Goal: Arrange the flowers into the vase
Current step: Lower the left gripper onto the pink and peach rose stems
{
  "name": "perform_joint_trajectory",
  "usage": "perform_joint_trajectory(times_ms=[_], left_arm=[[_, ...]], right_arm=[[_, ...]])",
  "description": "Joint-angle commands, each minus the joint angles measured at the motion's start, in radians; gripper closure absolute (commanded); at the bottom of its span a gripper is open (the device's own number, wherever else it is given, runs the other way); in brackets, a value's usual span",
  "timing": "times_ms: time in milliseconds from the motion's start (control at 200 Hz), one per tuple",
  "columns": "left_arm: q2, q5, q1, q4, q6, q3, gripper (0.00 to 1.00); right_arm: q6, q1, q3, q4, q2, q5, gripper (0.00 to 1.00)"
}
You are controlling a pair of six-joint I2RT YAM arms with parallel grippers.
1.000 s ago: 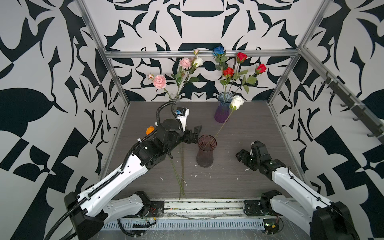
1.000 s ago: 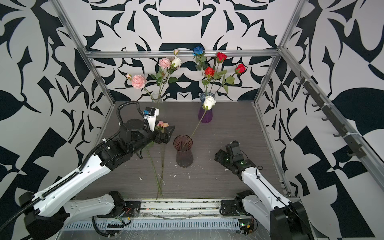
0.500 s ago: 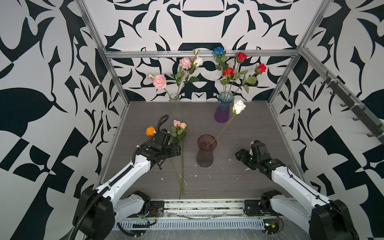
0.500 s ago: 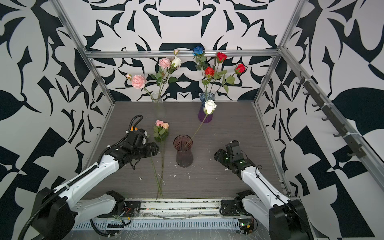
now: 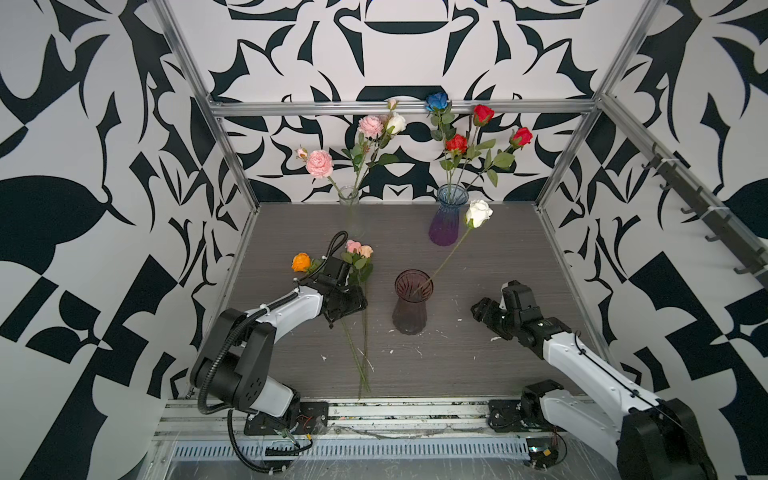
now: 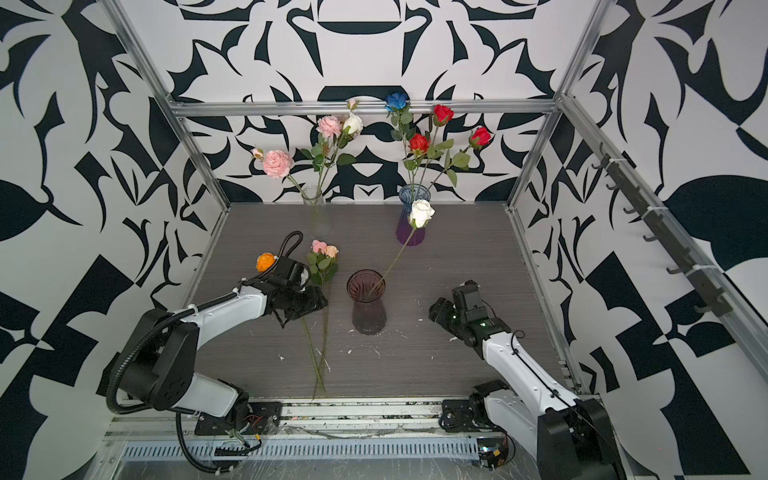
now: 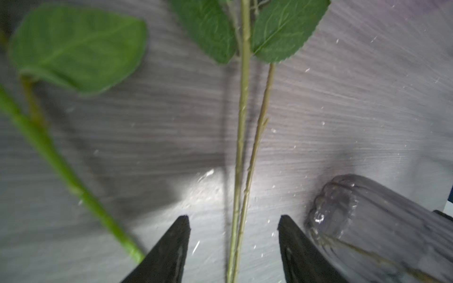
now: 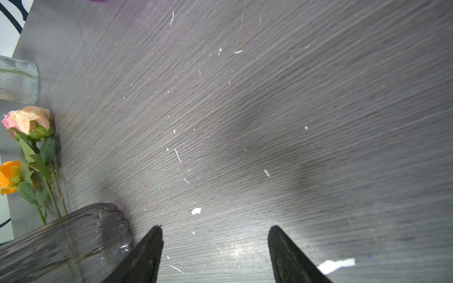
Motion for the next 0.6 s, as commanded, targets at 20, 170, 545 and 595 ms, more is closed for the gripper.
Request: perform_joint_trajectory(times_ms=[20, 170, 545, 595], left_arm=[[0.061, 0.017, 0.006, 0.016, 0.025, 0.062, 0.40], [0.116, 0.024, 0.006, 0.019, 0.027, 0.095, 0.46], [0.128, -0.076, 0.004, -0.049, 0.052, 0.201, 0.66], [0.132, -0.094, 0.002, -0.059, 0.065, 0.217, 0.67]], right_arm=[[-0.011, -0.007, 0.012, 0.023, -0.008, -0.009, 0.28], [-0.025, -0.011, 0.023, 0.011, -0.010, -0.010, 0.28], [-0.042, -0.047, 0.040, -0.016, -0.022, -0.020, 0.28], [-0.041, -0.059, 0.043, -0.013, -0.019, -0.032, 0.28]])
